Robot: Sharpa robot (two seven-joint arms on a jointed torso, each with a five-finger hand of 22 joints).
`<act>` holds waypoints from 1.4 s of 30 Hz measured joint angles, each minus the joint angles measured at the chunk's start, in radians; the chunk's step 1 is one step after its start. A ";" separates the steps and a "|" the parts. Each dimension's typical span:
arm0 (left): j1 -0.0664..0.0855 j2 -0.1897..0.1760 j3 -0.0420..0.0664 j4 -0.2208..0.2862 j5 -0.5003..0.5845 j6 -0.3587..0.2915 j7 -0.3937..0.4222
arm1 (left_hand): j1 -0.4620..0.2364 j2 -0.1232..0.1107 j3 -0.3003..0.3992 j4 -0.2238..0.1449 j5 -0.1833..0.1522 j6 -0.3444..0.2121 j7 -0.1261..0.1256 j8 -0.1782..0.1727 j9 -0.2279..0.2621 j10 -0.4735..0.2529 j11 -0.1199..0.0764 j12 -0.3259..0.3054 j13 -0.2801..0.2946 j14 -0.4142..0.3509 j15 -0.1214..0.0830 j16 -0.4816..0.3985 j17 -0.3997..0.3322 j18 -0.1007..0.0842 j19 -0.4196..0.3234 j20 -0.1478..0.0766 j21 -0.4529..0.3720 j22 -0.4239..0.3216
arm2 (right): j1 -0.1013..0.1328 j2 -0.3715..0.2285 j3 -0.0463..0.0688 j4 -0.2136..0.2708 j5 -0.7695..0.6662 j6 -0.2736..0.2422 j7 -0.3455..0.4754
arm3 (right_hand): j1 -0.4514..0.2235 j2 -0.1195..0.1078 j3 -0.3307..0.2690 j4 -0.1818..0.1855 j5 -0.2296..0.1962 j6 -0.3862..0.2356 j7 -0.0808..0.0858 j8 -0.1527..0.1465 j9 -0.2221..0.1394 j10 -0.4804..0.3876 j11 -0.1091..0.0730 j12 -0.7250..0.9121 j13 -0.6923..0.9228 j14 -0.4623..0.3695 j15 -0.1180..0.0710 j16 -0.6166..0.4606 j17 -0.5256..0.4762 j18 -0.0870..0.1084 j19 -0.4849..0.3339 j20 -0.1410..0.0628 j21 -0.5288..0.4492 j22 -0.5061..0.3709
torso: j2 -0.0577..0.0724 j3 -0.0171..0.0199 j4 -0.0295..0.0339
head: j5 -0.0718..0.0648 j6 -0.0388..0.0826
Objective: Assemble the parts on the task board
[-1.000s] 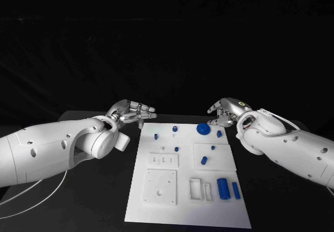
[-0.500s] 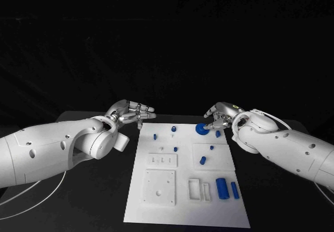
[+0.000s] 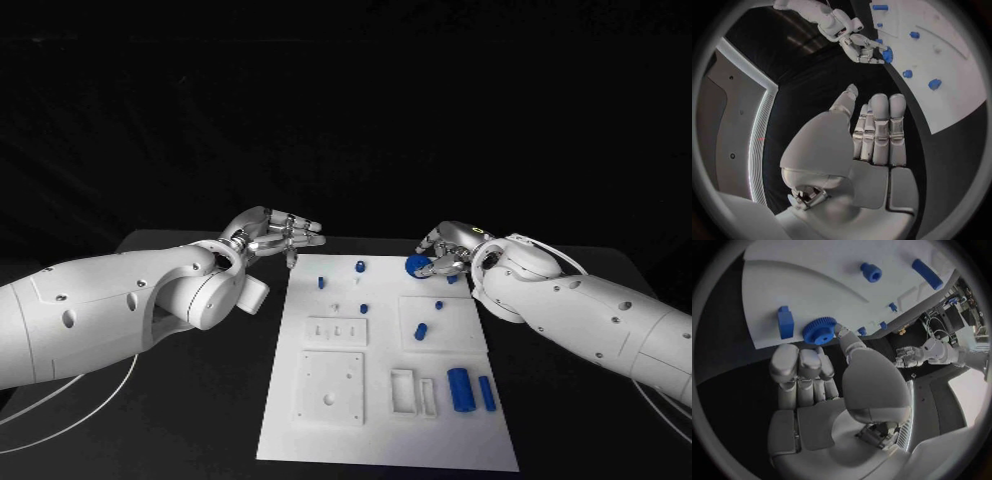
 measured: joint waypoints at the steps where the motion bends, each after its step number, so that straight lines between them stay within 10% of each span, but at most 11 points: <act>1: 0.000 0.000 0.000 0.000 0.000 0.000 0.000 | 0.000 0.000 0.001 0.001 0.000 0.000 0.000 0.000 0.000 0.000 0.000 0.000 0.000 0.002 0.002 0.000 -0.001 0.000 0.001 0.001 -0.001 0.000 | 0.000 0.000 0.000 -0.001 0.000 0.000 0.000 | 0.000 0.000 0.000 0.000 0.000 -0.001 -0.002 0.000 0.000 0.000 0.000 0.000 0.000 0.000 0.000 0.000 0.000 0.002 0.000 0.000 0.000 0.000 | 0.000 0.0000 -0.0002 | 0.000 0.000; 12: 0.000 0.001 0.000 -0.002 -0.002 0.004 -0.001 | 0.000 0.000 0.003 0.003 0.000 0.000 0.000 0.004 0.001 0.000 0.000 0.000 0.000 0.007 0.000 0.004 -0.003 0.005 0.004 0.004 -0.006 0.000 | -0.003 -0.002 0.000 -0.006 -0.001 0.006 -0.006 | 0.001 0.004 0.049 0.001 -0.001 0.034 -0.012 0.000 0.000 0.002 -0.002 0.000 0.003 0.000 0.000 0.000 0.004 0.006 0.000 0.000 -0.005 0.009 | 0.000 0.0006 -0.0009 | -0.002 -0.003; 26: 0.000 0.002 0.000 -0.005 -0.003 0.006 -0.003 | 0.000 0.000 0.005 0.005 0.000 0.000 0.000 0.004 0.001 0.000 0.000 0.000 0.000 0.021 0.000 0.016 -0.004 0.010 0.004 0.004 -0.005 0.001 | -0.004 -0.007 0.001 -0.004 0.001 0.010 -0.010 | -0.041 0.015 0.153 -0.035 0.100 0.107 -0.030 -0.003 0.003 0.011 -0.011 0.005 0.010 0.004 -0.003 0.000 0.011 0.005 0.000 0.000 -0.005 0.010 | 0.000 0.0012 -0.0010 | -0.001 -0.008; 42: 0.000 -0.002 0.000 -0.003 -0.004 0.008 -0.007 | 0.000 0.000 0.008 0.003 0.000 0.000 0.000 0.004 0.001 0.000 0.000 0.000 -0.001 0.021 0.000 0.020 -0.003 0.007 0.004 0.004 -0.005 0.001 | -0.012 -0.006 0.000 0.032 -0.058 -0.020 -0.023 | -0.044 0.018 0.218 -0.053 -0.009 0.144 -0.046 -0.004 0.004 0.018 -0.018 0.005 0.013 0.003 -0.010 0.000 0.012 0.000 -0.001 -0.006 -0.009 0.010 | 0.000 0.0006 -0.0019 | 0.001 -0.010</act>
